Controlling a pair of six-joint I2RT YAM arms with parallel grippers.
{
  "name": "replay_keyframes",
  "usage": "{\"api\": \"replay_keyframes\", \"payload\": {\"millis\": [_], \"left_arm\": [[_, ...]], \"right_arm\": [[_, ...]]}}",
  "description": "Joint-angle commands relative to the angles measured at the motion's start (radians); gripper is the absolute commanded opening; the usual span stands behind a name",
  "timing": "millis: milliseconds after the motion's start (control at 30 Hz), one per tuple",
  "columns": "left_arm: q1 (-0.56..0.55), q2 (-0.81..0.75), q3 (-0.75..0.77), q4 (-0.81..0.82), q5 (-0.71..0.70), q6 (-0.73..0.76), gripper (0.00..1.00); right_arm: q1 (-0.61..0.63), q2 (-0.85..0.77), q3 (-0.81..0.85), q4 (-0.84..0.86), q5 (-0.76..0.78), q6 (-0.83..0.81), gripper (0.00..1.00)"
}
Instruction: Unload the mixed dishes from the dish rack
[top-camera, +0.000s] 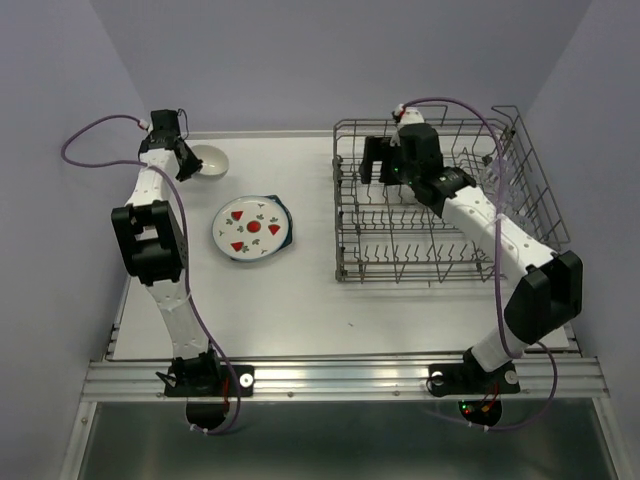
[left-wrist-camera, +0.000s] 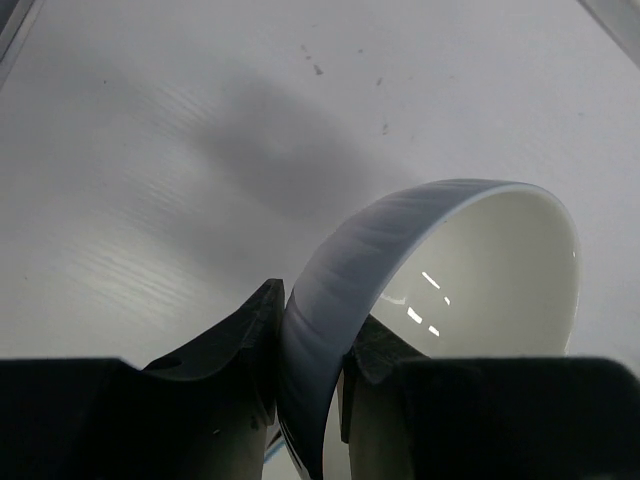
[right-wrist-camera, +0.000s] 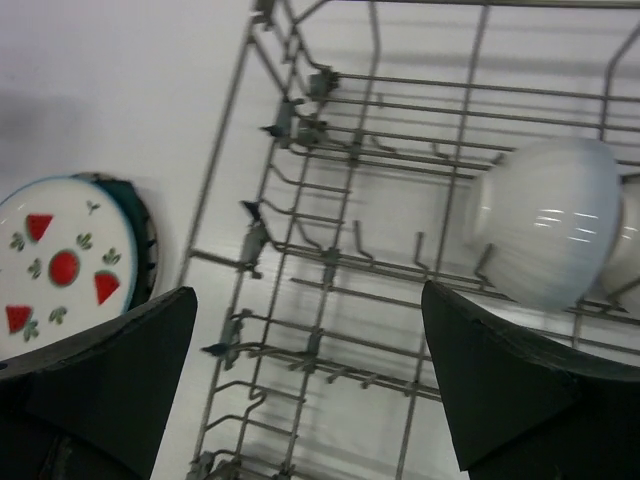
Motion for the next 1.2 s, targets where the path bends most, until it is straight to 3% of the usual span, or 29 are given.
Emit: {"api": "replay_keyframes", "payload": {"millis": [0, 500, 667, 767, 800, 900, 1033, 1067, 1167], "left_arm": [[0.041, 0.025, 0.045, 0.082, 0.002, 0.026, 0.00], [0.081, 0.171, 0.063, 0.096, -0.023, 0.065, 0.00], [0.085, 0.184, 0.049, 0.094, 0.006, 0.066, 0.12], [0.085, 0.181, 0.035, 0.099, 0.020, 0.063, 0.14], [0.085, 0.174, 0.028, 0.097, 0.028, 0.060, 0.25], [0.084, 0.162, 0.010, 0.102, 0.030, 0.059, 0.43], [0.081, 0.128, -0.012, 0.100, 0.025, 0.048, 0.91], [0.081, 0.124, -0.017, 0.099, 0.022, 0.045, 0.99], [0.075, 0.104, -0.021, 0.084, -0.001, 0.045, 0.99]], "right_arm": [[-0.146, -0.059, -0.068, 0.038, 0.006, 0.153, 1.00], [-0.201, -0.079, -0.128, 0.043, -0.047, 0.144, 1.00], [-0.210, -0.111, -0.137, 0.043, -0.052, 0.144, 1.00], [-0.210, -0.126, -0.145, 0.041, -0.046, 0.141, 1.00], [-0.210, -0.129, -0.148, 0.041, -0.047, 0.143, 1.00], [-0.210, -0.137, -0.153, 0.043, -0.054, 0.144, 1.00], [-0.210, -0.146, -0.157, 0.043, -0.061, 0.144, 1.00], [-0.210, -0.148, -0.160, 0.043, -0.063, 0.146, 1.00], [-0.210, -0.154, -0.162, 0.043, -0.069, 0.143, 1.00]]}}
